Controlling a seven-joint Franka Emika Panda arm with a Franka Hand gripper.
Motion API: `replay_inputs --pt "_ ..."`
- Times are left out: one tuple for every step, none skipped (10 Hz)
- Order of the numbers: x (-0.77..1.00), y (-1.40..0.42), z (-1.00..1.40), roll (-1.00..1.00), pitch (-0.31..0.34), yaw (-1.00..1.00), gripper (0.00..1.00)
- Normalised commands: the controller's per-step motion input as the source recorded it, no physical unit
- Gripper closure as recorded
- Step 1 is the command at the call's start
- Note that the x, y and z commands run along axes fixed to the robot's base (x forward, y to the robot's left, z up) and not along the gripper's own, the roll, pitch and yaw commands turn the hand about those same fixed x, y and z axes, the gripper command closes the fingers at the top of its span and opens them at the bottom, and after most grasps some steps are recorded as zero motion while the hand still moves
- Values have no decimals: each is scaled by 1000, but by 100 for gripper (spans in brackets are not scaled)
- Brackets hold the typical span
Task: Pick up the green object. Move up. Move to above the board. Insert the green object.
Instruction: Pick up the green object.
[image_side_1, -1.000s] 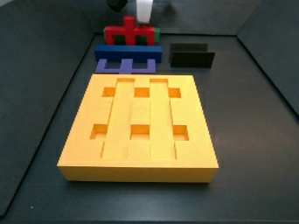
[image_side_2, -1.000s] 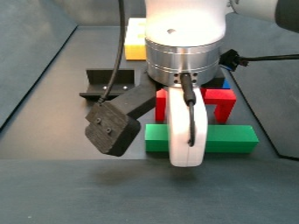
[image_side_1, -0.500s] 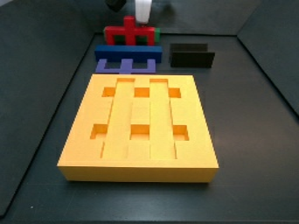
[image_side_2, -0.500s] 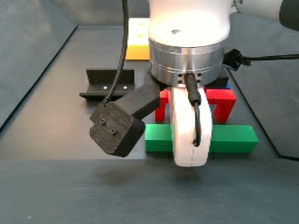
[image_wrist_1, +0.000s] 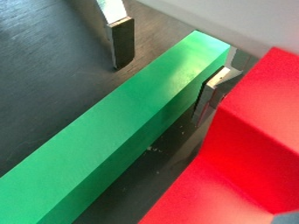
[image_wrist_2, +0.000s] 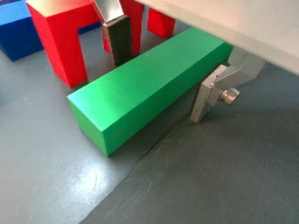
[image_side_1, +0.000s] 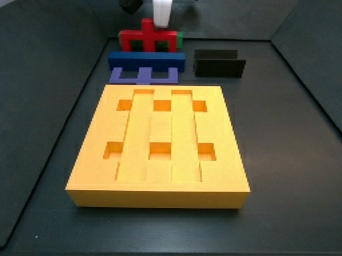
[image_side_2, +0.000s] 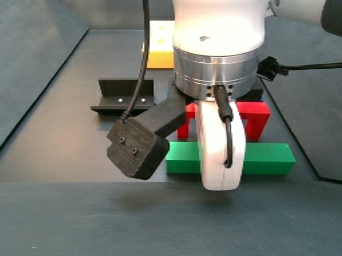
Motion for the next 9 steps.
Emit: replay_inputs --pt "-114 0 -29 -33 -76 0 0" --pt "-74 0 -31 -31 -64 0 0" --pt "-66 0 -46 -29 -60 0 0" --pt "-51 0 -46 -24 -51 0 0" --pt "0 0 0 0 0 0 0" --pt "0 0 0 0 0 0 100" --pt "0 0 0 0 0 0 100" --pt "0 0 0 0 0 0 100" --pt "0 0 0 0 0 0 100"
